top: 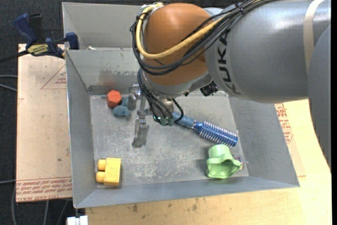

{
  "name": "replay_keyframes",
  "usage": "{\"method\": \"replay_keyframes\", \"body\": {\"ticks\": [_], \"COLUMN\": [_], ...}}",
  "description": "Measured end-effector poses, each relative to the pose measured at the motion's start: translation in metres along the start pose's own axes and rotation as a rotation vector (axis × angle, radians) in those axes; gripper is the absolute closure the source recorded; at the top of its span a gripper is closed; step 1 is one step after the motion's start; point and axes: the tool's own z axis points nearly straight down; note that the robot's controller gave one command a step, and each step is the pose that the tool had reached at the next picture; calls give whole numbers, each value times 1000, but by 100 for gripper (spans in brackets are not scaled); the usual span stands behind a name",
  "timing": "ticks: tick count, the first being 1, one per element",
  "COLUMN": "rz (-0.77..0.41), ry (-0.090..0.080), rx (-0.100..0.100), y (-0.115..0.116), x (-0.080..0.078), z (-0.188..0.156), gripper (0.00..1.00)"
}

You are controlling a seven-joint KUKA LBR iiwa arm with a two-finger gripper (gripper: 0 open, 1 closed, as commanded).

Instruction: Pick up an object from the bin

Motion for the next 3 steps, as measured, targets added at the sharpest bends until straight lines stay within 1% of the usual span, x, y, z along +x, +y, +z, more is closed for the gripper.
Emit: {"method": "replay_keyframes", "body": {"ticks": [1,2,3], "rz": [-367,-836,-835], "ry": [-3,-3,-7], "rx": [1,4,1], "y": [31,50,52], "x": [55,32,32], "z": [91,164,162], "gripper": [0,0,100]}}
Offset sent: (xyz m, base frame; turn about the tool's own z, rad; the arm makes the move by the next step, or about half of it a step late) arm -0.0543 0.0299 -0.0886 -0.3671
